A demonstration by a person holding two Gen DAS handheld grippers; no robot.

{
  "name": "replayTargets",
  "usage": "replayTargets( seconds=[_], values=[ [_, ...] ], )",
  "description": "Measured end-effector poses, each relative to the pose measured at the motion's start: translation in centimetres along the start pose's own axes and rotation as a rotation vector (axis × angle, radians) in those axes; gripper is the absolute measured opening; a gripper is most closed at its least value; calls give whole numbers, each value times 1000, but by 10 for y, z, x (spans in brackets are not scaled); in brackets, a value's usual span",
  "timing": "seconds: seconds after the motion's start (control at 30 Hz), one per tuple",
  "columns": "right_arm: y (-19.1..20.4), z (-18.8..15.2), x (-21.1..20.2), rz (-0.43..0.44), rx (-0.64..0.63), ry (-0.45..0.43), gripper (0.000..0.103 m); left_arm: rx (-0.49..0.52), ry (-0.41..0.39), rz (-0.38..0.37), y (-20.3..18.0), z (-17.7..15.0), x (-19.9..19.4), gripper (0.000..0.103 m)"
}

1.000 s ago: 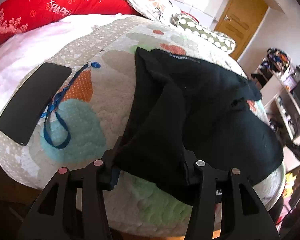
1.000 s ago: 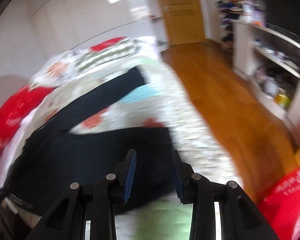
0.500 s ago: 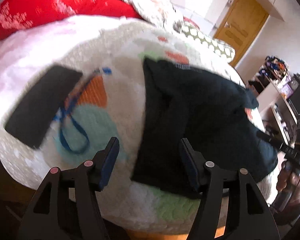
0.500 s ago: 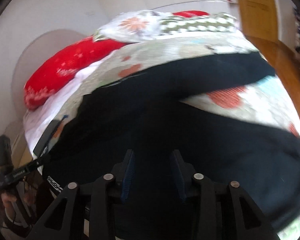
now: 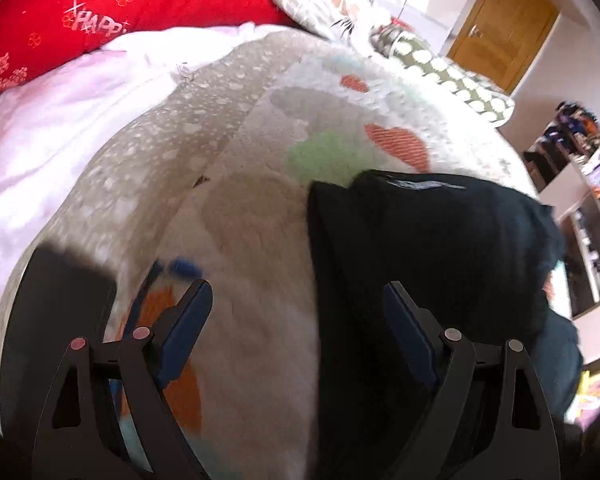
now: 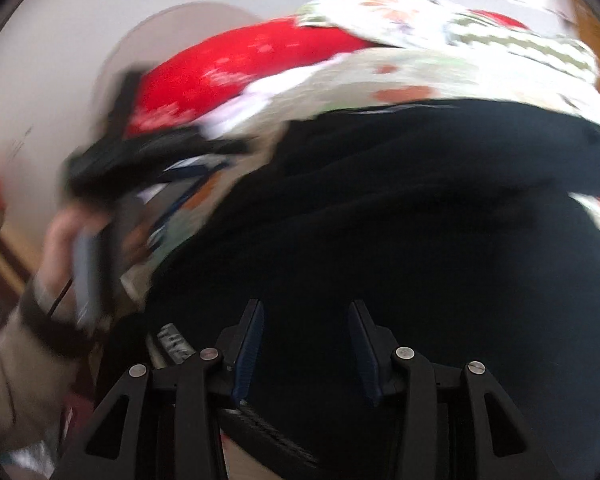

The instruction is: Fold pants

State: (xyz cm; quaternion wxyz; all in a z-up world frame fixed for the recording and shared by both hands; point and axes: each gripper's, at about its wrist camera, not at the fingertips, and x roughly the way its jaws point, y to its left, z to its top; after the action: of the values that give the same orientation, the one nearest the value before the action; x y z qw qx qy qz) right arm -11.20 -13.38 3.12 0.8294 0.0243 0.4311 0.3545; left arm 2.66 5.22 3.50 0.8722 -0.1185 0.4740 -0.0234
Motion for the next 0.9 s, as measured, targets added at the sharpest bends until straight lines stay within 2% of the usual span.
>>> replayTargets(
  seconds=[0.1,0.17,0.2,0.23,0.27,0.3,0.37,0.43,0.53,0.7,0.77,0.8,0.87,0.9],
  values=[
    [22,-2,18,17,-96,9,48,-17,36,-2,3,15,24,87],
    [27,-1,24,17,-108,-1,52,9,21,-3,1,21,30,87],
    [28,-1,26,33,-101,-8,54,35,11,-9,-3,25,33,81],
    [26,-1,24,52,-92,-14,58,57,4,-25,-6,26,35,52],
    [26,-1,25,64,-89,-18,59,80,3,-53,-10,29,36,32],
    [25,0,26,75,-85,-21,60,111,4,-54,-16,33,39,20],
    [22,3,27,98,-71,-23,59,165,-7,-17,-25,42,44,11],
    [19,4,22,112,-53,-25,59,177,-11,-18,-26,56,46,7],
    [18,9,20,118,-36,-31,59,148,-66,-9,-15,77,38,7],
    [19,7,16,104,-66,-16,59,187,-59,20,-11,68,39,7],
    [15,10,13,85,-77,-16,59,151,-48,-28,-3,67,40,8],
    [12,12,10,68,-77,-16,59,129,-40,-44,0,68,41,14],
    [5,15,3,51,-62,-28,59,92,-22,-58,6,72,42,40],
    [1,17,-1,48,-53,-37,59,75,-31,-57,9,73,41,61]
  ],
)
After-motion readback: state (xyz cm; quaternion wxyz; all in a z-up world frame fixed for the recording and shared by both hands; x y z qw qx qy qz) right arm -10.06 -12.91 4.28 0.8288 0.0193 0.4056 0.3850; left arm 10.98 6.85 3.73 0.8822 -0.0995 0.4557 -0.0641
